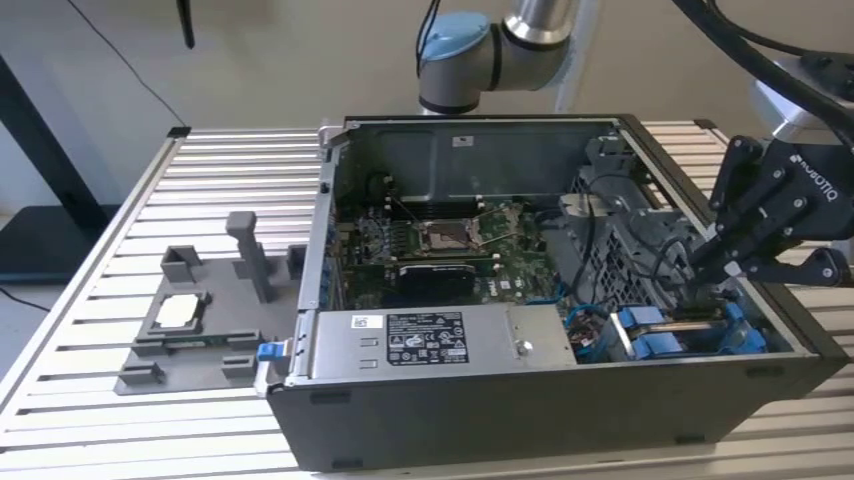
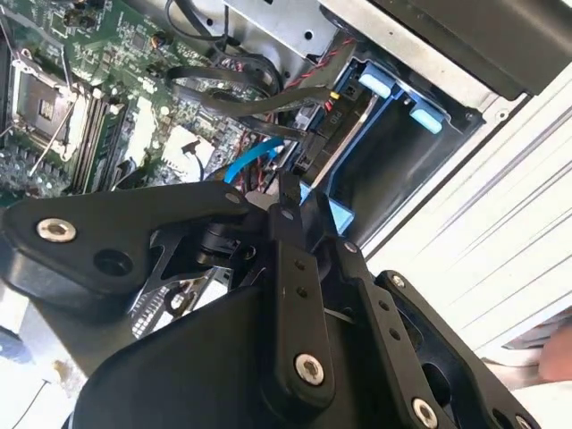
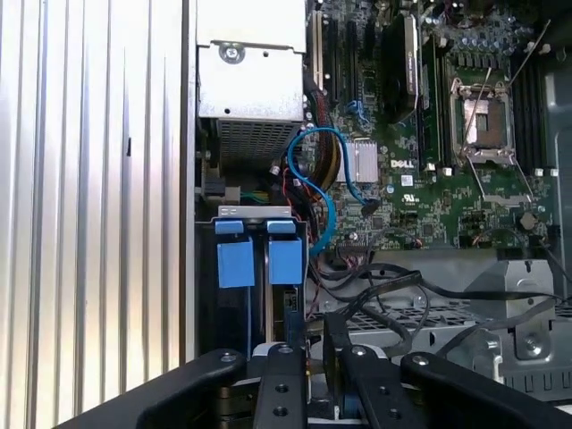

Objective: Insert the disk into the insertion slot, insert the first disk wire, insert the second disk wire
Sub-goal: 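Insert the second disk wire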

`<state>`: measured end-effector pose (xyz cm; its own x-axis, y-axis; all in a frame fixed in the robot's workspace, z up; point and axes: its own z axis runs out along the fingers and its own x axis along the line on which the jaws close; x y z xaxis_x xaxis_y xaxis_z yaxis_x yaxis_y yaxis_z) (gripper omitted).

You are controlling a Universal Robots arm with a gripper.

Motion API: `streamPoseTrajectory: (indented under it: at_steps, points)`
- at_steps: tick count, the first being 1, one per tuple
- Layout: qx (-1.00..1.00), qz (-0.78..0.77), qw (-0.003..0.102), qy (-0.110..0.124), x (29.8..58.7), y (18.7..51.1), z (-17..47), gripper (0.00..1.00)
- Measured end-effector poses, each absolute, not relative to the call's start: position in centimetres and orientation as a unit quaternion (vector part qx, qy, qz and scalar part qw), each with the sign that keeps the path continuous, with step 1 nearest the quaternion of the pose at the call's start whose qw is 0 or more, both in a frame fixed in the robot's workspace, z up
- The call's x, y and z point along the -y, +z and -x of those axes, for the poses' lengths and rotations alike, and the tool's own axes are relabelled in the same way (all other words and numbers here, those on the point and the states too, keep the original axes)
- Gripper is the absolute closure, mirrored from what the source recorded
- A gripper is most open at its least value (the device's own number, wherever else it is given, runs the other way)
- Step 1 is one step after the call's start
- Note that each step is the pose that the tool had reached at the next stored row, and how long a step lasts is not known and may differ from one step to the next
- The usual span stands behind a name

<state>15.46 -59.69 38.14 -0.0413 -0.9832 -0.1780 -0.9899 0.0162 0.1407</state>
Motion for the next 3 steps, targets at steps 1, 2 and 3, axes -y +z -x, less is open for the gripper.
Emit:
streamPoseTrajectory:
  at_steps: [1,2,3]
  points:
    - [-0.713,0.692,0.015,0.113,59.69,38.15,-15.46,0.76]
    - [-0.713,0.692,0.015,0.113,59.69,38.15,-15.46,0.76]
    - [-0.713,0.692,0.015,0.113,59.69,38.15,-15.46,0.76]
